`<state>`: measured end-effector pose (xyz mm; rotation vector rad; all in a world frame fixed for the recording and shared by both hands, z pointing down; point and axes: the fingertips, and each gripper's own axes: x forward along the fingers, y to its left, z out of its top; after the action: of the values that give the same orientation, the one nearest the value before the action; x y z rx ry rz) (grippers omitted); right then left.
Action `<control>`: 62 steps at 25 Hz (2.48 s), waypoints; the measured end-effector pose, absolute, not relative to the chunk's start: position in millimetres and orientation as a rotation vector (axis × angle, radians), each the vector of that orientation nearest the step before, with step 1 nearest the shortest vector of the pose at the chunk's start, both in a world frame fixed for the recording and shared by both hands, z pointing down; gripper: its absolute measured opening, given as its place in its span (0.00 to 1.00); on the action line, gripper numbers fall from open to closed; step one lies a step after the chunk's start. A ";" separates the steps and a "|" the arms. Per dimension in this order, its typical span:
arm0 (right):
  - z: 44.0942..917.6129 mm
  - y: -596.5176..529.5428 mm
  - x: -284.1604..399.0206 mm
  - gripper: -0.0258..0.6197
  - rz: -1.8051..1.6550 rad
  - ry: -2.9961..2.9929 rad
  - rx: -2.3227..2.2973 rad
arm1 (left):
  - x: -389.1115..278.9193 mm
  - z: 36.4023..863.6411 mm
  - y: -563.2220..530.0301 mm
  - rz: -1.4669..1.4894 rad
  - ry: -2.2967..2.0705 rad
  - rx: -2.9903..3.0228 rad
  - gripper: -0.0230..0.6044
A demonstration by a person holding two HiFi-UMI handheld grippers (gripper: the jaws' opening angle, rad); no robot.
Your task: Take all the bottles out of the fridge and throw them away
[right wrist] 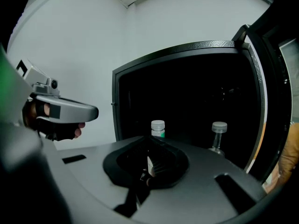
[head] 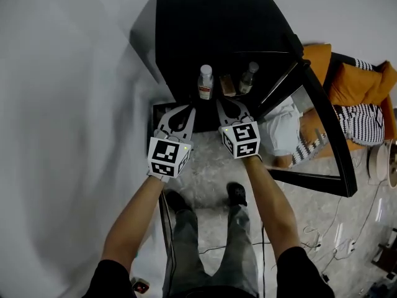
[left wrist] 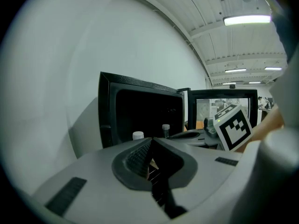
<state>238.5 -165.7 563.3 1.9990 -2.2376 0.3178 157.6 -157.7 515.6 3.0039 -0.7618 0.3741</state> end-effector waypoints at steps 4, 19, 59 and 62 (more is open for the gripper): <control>562.8 -169.9 239.9 0.04 0.329 -2.229 2.026 | 154.3 517.3 -159.1 0.407 -0.758 2.997 0.04; 567.7 -194.9 243.2 0.29 0.319 -2.223 1.978 | 157.3 520.7 -164.7 0.444 -0.801 2.990 0.04; 593.0 -280.9 243.7 0.37 0.162 -2.243 1.749 | 133.8 527.1 -193.6 0.356 -1.322 2.827 0.04; 581.0 -263.1 243.1 0.36 0.174 -2.259 1.744 | 125.6 517.2 -184.7 0.362 -1.337 2.813 0.04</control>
<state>243.1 -263.1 581.0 1.7439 -2.2594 0.1740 125.6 -184.7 517.2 2.8130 -1.3368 0.3615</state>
